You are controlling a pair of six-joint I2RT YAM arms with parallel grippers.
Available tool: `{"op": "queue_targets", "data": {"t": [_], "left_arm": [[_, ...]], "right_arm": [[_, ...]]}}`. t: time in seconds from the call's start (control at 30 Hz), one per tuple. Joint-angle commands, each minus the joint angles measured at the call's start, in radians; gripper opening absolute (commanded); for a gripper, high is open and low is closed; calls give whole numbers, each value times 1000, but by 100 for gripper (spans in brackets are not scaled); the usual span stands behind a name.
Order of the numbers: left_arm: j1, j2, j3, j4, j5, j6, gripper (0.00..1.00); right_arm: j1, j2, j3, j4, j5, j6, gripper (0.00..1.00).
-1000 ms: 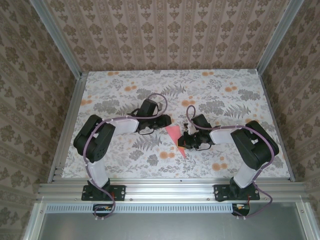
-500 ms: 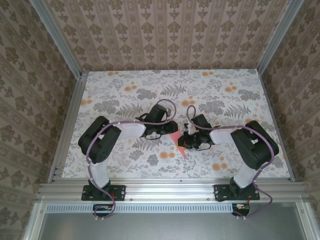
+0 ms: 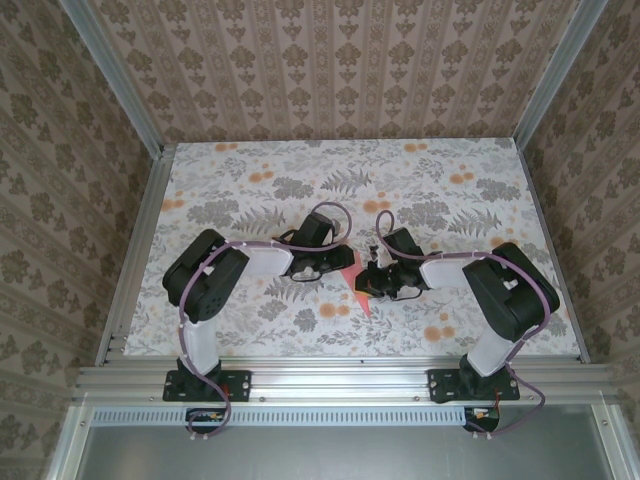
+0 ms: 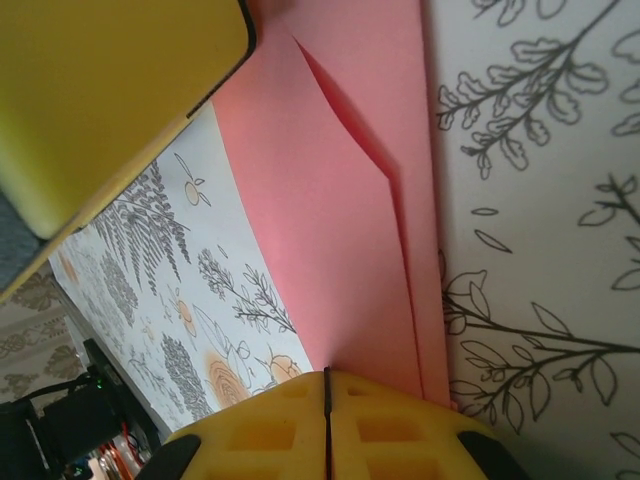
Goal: Fold a paper plane with a square sheet of paper (pick it up from the middle)
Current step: Fold the wing for the fifth time at the center of the table.
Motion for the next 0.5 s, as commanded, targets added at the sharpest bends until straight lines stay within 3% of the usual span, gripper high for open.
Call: {"op": "queue_targets", "data": {"t": [0.0,0.47], "left_arm": [[1,27,-11,-57,-19,-6,27],[2,16,2,-90,-22,6,27]], "right_arm": [[6,-10,28,30,-1,32,10],[34,114,102,14,40,27,11]]}}
